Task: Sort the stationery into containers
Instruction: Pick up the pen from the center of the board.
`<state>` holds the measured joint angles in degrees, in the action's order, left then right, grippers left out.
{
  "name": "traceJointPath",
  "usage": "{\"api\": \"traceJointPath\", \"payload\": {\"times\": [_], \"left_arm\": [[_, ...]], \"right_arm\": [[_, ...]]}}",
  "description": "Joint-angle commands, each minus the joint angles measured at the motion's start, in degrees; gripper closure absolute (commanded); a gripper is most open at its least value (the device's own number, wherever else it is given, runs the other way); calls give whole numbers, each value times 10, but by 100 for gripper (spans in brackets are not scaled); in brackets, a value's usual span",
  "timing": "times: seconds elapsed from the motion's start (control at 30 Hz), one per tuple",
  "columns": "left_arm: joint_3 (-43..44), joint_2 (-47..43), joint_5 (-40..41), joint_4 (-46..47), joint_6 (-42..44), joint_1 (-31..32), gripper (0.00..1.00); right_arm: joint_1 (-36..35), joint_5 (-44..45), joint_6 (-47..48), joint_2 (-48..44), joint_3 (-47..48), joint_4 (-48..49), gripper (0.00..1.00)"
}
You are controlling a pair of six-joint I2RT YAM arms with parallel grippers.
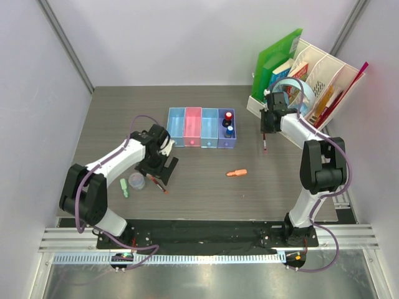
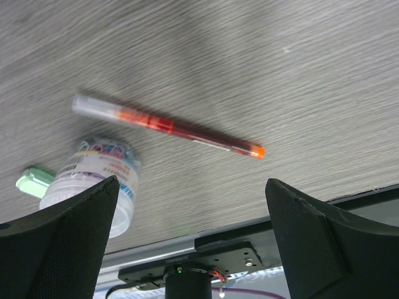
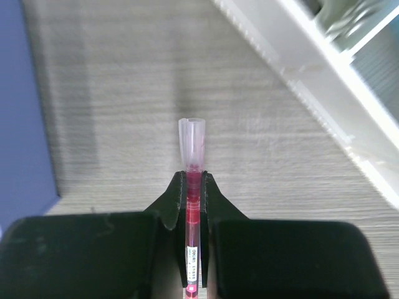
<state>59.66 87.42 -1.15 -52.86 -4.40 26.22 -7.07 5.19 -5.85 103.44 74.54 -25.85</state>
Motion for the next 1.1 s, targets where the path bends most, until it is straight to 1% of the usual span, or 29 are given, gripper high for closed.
{"api": "traceJointPath", "payload": {"times": [0.0,0.17,0.43,0.57,0.67,0.77,0.9,0.93,1.03,1.07], "left_arm": [[1,0,-21,-15,-19,-15,0],[-3,37,-16,-10,-21,-28,0],[6,83,-25,-15,-19,-46,0],[21,114,-20,-19,-24,-49,0],[48,146,-27,-28,-21,-49,0],[63,166,-31,-25,-15,-49,0],[65,174,-5,-1,-11,-49,0],[69,178,-11,-2,-7,-49,0],[75,189,-17,-2,-5,-49,0],[79,195,-13,-4,-7,-49,0]], "right_arm": [[-7,25,12,-42,46,-4,99],[-14,30,13,-51,71,-13,99],[-17,34,18,-56,75,-18,99],[-18,31,17,-61,82,-18,99],[-21,24,24,-62,91,-21,99],[-31,17,39,-65,105,-26,98],[-55,-8,56,-60,139,-39,98],[-67,-17,73,-54,155,-39,98],[-95,-31,79,-35,195,-40,98],[-103,-33,78,-16,206,-40,98]]}}
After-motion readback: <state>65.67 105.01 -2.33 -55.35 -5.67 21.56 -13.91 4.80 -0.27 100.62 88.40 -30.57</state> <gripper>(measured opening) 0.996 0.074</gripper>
